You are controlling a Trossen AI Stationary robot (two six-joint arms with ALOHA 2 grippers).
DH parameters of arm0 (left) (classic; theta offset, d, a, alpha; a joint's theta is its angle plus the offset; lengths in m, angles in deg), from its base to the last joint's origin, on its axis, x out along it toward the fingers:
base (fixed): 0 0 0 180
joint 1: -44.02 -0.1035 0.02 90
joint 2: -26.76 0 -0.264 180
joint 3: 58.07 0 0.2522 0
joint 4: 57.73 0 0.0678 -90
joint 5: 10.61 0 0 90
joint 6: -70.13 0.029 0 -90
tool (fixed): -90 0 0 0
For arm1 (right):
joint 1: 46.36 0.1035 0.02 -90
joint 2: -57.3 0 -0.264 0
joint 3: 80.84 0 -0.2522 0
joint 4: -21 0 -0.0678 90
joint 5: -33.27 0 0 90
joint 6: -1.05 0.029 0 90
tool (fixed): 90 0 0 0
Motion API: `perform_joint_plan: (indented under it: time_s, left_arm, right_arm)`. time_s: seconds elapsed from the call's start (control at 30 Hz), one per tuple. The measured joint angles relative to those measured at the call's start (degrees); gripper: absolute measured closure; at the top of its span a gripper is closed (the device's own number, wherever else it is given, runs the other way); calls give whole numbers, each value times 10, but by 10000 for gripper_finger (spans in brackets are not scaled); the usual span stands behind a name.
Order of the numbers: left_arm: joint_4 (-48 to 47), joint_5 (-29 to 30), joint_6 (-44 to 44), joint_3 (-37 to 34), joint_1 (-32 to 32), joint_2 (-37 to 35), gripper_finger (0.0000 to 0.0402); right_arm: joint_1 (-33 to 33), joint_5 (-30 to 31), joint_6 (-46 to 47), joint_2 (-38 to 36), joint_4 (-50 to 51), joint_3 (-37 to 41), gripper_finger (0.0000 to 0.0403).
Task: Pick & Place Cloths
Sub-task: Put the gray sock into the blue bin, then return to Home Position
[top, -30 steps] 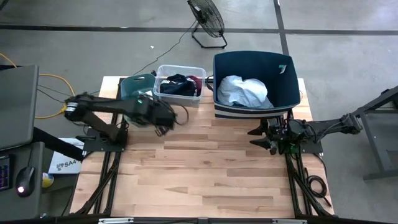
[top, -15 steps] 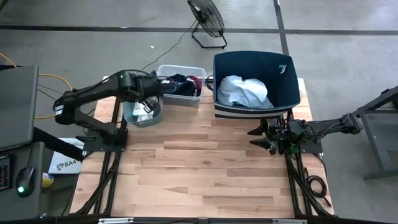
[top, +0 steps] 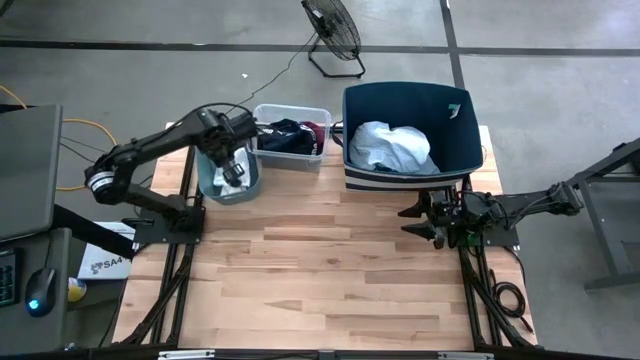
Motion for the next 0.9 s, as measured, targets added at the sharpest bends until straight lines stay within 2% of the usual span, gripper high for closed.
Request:
perform_joint_plan:
  time_s: [0.13,0.4,0.5,0.73,0.83,0.9]
  left_arm:
    - [49,-40,45,-23,-39,0,401]
    - [82,-96,108,-30,-107,0,389]
    - [86,-104,118,-30,-116,0,351]
    - [86,-111,120,-30,-114,-11,233]
    - [86,-113,103,-30,-114,-27,202]
    - [86,-119,87,-30,-114,-45,195]
  right_arm:
    - [0,0,0,0,0,0,170]
    - [0,0,0,0,0,0,170]
    - [0,0,0,0,0,0,170]
    - [0,0,0,0,0,0,170]
    - [0,0,0,0,0,0,170]
    - [0,0,0,0,0,0,170]
